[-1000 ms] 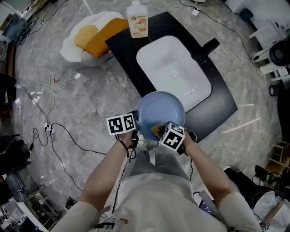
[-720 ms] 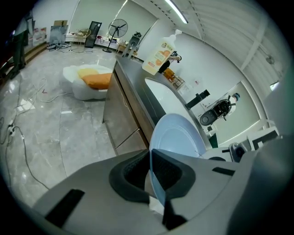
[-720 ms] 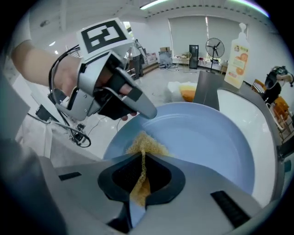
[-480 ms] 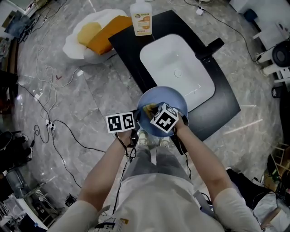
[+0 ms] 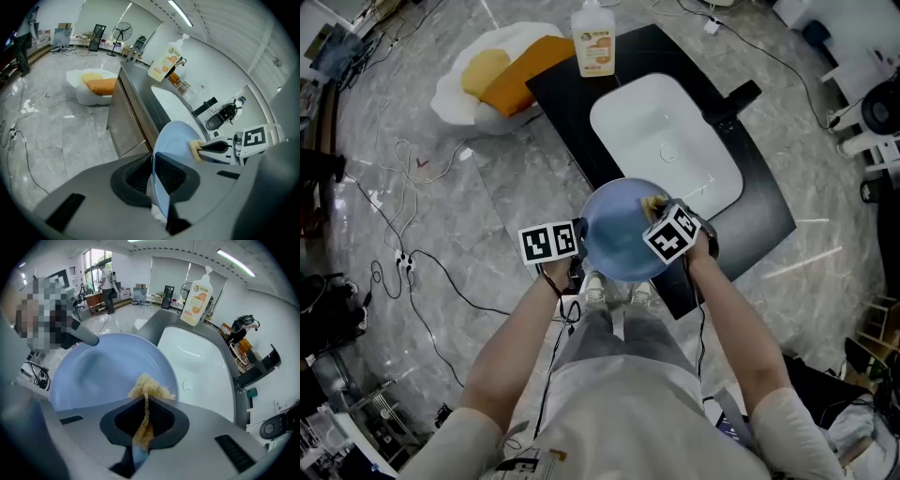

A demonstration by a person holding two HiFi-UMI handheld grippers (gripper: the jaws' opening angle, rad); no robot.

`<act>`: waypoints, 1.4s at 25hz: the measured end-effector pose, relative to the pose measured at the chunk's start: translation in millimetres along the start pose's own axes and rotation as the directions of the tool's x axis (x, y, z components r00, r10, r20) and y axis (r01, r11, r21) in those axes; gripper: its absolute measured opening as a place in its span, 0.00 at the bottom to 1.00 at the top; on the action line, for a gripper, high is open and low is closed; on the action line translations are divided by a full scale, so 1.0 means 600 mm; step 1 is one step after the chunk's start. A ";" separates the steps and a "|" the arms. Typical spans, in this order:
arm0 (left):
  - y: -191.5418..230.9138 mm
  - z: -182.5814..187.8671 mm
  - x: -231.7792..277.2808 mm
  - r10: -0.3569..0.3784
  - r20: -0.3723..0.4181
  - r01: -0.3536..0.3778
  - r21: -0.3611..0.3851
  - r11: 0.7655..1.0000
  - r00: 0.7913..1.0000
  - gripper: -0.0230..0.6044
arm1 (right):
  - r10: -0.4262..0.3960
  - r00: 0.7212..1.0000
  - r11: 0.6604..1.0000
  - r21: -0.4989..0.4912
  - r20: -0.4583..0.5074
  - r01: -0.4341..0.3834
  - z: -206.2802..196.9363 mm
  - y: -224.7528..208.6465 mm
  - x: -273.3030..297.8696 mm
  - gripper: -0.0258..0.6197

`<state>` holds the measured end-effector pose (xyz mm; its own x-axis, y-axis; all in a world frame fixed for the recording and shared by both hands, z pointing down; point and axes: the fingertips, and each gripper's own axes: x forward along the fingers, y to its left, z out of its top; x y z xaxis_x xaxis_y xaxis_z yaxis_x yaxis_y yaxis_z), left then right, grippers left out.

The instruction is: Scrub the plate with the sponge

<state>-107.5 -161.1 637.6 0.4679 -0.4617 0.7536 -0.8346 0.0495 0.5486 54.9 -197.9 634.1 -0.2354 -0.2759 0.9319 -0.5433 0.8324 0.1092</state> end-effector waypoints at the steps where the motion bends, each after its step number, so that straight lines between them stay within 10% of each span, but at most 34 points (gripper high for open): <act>1: 0.001 0.001 0.000 -0.002 -0.003 0.002 0.002 1.000 1.000 0.09 | 0.005 1.000 1.000 0.008 -0.004 -0.005 -0.010 0.004 -0.005 0.11; 15: -0.017 0.053 -0.082 0.024 0.128 -0.043 0.150 0.988 0.991 0.28 | -0.118 0.944 0.972 0.231 0.308 0.046 0.044 -0.024 -0.176 0.11; 24: -0.107 0.145 -0.213 -0.058 0.324 -0.071 0.372 0.925 0.944 0.22 | -0.201 0.797 0.939 0.343 0.570 -0.009 0.135 -0.040 -0.363 0.11; 35: -0.241 0.220 -0.388 -0.211 0.509 -0.059 0.463 0.884 0.834 0.15 | -0.236 0.614 0.957 0.288 0.753 0.015 0.193 -0.019 -0.560 0.11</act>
<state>-133.8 -177.6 335.0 0.4187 -0.8468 0.3282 -0.9002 -0.3391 0.2733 46.8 -170.8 279.7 -0.6230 -0.7281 0.2858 -0.7561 0.6542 0.0185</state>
